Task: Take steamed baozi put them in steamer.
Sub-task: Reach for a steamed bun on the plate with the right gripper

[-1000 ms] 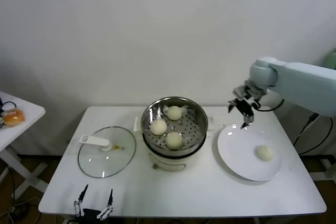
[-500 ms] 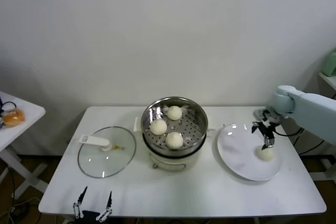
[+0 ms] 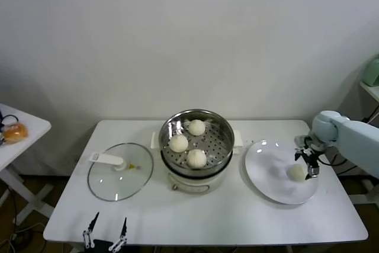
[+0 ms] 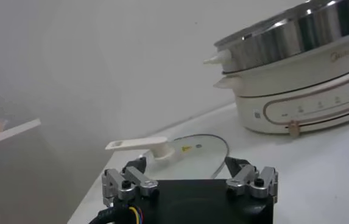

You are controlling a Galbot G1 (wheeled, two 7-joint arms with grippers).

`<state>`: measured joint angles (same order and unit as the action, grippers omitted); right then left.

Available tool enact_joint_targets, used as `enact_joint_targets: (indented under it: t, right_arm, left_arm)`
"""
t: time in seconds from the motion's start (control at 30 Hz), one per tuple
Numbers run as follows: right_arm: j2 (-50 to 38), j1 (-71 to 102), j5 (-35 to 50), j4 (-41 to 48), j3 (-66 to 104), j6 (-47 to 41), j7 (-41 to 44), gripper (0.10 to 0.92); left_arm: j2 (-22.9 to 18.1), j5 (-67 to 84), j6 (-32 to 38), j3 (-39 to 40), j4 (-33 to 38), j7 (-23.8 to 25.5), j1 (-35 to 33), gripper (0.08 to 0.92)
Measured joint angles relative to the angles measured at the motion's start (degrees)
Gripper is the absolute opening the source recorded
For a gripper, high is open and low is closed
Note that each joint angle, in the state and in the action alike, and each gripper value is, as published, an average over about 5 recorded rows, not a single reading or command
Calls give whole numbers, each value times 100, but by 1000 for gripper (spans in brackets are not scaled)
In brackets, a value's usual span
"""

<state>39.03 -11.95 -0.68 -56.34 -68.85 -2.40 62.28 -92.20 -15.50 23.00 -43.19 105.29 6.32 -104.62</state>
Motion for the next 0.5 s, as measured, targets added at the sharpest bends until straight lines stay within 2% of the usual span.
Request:
enact_joint_targets:
  t: [0.23, 0.5]
  right_arm:
    - [60, 277, -169, 189, 289, 77, -66, 812]
    - [63, 395, -275, 242, 477, 134, -94, 628]
  left_arm:
    - [0, -7, 6, -4, 0, -5, -4, 823]
    - [0, -3, 18, -32, -2, 3, 14, 823]
